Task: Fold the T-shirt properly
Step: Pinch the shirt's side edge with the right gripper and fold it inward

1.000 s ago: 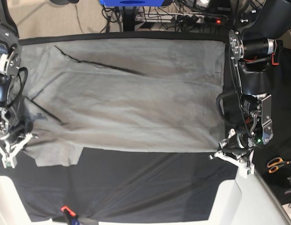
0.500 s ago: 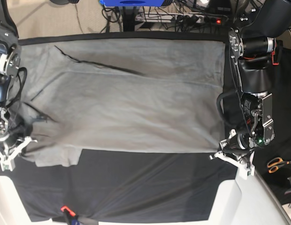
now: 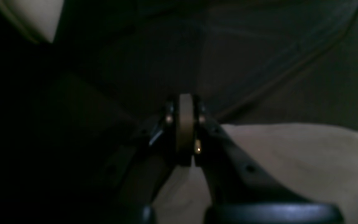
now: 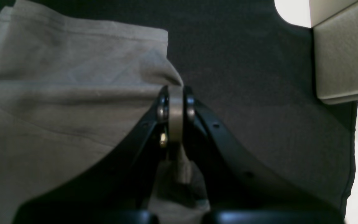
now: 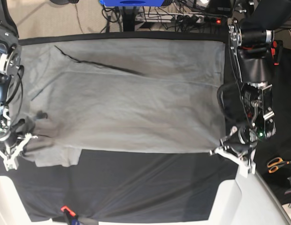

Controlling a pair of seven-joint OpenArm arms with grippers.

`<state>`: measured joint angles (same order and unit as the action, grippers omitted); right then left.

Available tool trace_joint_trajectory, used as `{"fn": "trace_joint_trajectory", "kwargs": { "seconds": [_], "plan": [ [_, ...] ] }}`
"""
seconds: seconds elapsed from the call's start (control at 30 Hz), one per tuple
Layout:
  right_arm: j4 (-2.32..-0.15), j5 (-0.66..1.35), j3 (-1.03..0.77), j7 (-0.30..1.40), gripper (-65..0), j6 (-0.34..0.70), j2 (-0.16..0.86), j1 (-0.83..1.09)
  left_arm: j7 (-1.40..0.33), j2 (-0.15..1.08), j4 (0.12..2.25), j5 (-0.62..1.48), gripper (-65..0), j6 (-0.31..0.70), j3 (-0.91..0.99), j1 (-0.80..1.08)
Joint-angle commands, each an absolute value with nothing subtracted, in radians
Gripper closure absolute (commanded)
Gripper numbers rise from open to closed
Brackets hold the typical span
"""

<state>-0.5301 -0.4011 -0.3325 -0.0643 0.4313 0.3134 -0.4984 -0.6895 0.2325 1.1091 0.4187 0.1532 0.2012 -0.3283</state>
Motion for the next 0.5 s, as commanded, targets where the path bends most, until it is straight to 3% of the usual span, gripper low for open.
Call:
{"fn": "trace_joint_trajectory", "kwargs": {
  "seconds": [0.0, 0.17, 0.47],
  "plan": [
    [-0.549, -0.397, -0.334, -0.070, 0.0, 0.427, 0.334, -0.530, -0.673, 0.243, 1.132, 0.424, 0.0, 0.151, 0.203, -0.335],
    [-0.549, -0.400, -0.331, -0.062, 0.0, 0.427, 0.344, -0.518, -0.673, 0.243, 1.181, 0.424, 0.0, 0.151, 0.208, -0.291],
    [-0.549, -0.581, -0.334, -0.104, 0.0, 0.427, 0.325, -0.513, -0.740, 0.243, 1.277, 0.424, 0.0, 0.151, 0.213, -0.263]
  ]
}}
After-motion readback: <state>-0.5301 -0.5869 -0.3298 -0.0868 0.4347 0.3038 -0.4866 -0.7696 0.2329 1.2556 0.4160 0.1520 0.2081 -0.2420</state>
